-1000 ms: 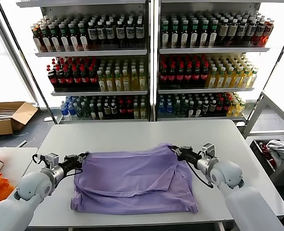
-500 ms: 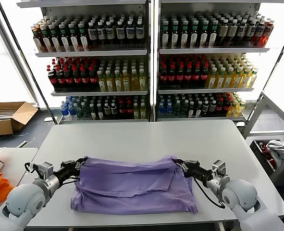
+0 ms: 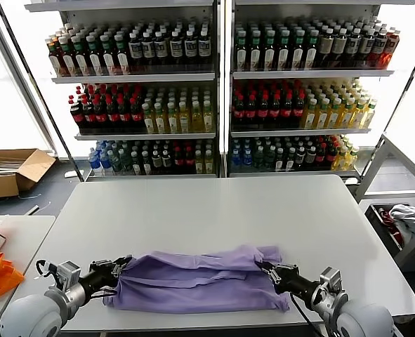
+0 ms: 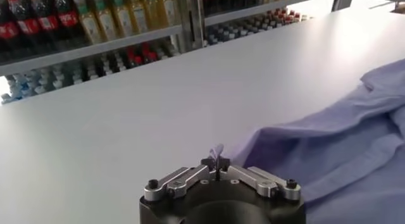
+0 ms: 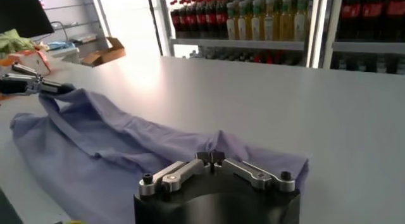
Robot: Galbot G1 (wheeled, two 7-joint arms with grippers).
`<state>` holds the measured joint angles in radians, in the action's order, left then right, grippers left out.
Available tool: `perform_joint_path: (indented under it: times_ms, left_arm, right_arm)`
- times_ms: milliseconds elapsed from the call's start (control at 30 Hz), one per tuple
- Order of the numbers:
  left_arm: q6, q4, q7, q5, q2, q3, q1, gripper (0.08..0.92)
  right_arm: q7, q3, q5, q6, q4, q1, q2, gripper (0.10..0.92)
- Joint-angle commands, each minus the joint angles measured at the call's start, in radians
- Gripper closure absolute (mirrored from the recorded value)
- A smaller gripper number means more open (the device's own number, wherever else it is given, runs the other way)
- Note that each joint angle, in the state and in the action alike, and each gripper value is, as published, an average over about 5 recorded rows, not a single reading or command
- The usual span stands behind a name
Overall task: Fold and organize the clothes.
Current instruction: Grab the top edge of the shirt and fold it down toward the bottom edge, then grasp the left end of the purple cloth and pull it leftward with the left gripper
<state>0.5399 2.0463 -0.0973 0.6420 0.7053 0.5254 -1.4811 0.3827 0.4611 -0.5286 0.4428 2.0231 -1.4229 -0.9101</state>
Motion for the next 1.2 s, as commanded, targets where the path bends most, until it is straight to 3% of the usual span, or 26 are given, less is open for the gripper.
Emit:
perform_joint_path:
  times_ms: [33, 167, 500, 733, 833, 967, 1200]
  left_arm:
    - [0.024, 0.040, -0.001, -0.038, 0.001, 0.059, -0.107, 0.877]
    - [0.024, 0.035, 0.000, -0.040, -0.007, 0.076, -0.103, 0.775]
    - [0.019, 0.035, 0.031, -0.027, -0.026, 0.118, -0.094, 0.490]
    - [-0.049, 0.118, 0.367, 0.083, 0.072, 0.066, -0.093, 0.282]
    - [-0.070, 0.153, 0.474, 0.127, 0.123, 0.046, -0.101, 0.211]
    - [-0.097, 0.168, 0.579, 0.152, 0.197, 0.013, -0.123, 0.180]
    - [-0.113, 0.138, 0.685, 0.141, 0.274, -0.040, -0.158, 0.177]
  right_arm:
    - [0.039, 0.052, 0.034, 0.000, 0.043, -0.107, 0.013, 0.914]
    - [0.058, 0.063, 0.062, -0.004, 0.046, -0.117, 0.017, 0.848]
    - [0.039, 0.110, 0.047, -0.079, 0.055, -0.118, 0.020, 0.571]
    - [-0.086, 0.202, 0.022, -0.276, 0.083, -0.133, -0.073, 0.363]
    - [-0.100, 0.249, 0.016, -0.332, 0.086, -0.160, -0.109, 0.279]
    - [-0.104, 0.301, 0.023, -0.374, 0.088, -0.202, -0.149, 0.212]
    - [-0.100, 0.331, 0.045, -0.389, 0.093, -0.255, -0.166, 0.203]
